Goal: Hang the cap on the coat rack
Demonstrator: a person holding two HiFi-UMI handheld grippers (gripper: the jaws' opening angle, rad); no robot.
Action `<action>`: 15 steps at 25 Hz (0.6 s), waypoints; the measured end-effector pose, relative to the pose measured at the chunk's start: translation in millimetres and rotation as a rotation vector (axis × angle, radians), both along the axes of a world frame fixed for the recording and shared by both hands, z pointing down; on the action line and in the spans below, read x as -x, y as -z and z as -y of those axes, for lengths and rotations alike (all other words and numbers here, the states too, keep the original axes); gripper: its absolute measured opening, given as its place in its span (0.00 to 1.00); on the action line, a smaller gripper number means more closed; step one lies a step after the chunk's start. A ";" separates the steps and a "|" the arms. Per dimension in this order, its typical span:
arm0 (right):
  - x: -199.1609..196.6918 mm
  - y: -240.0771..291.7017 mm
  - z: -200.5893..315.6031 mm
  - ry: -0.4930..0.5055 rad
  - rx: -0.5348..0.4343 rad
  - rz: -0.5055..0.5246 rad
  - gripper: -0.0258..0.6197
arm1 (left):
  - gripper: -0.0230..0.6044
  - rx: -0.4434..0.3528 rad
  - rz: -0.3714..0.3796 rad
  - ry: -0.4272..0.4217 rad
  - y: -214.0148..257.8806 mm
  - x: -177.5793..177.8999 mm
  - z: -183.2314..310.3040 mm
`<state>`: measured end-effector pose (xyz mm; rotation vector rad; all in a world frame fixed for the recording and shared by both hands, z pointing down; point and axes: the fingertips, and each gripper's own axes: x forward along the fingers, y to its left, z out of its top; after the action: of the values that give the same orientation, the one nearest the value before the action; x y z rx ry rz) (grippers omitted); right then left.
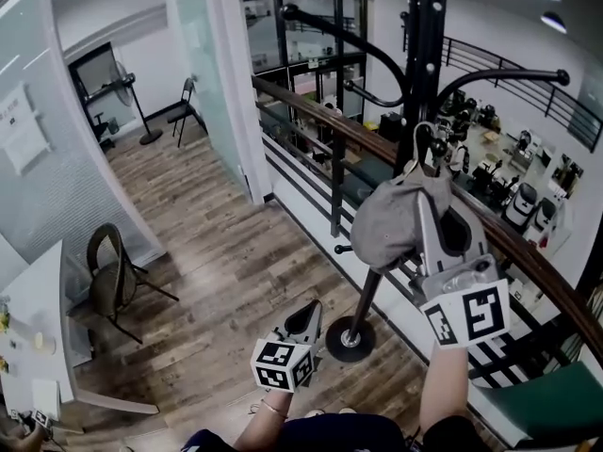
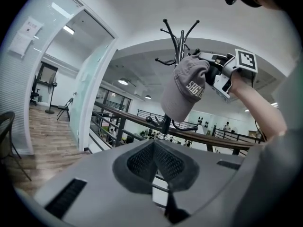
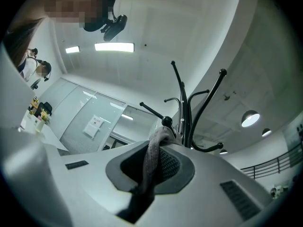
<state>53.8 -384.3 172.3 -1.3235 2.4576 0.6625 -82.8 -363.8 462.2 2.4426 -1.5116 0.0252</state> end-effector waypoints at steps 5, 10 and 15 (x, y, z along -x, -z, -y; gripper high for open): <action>-3.7 -3.9 23.8 0.013 0.031 0.040 0.08 | 0.04 0.033 0.001 0.030 -10.2 6.4 4.7; -6.3 -18.5 40.3 -0.002 0.084 0.040 0.08 | 0.04 0.026 0.002 0.042 -9.4 6.6 7.3; -9.4 -28.5 51.4 0.010 0.116 0.072 0.09 | 0.04 0.012 0.000 0.040 -4.2 1.3 8.0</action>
<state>63.2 -435.7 200.7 -1.3518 2.4760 0.4674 -84.0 -371.8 466.4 2.4026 -1.5555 0.0256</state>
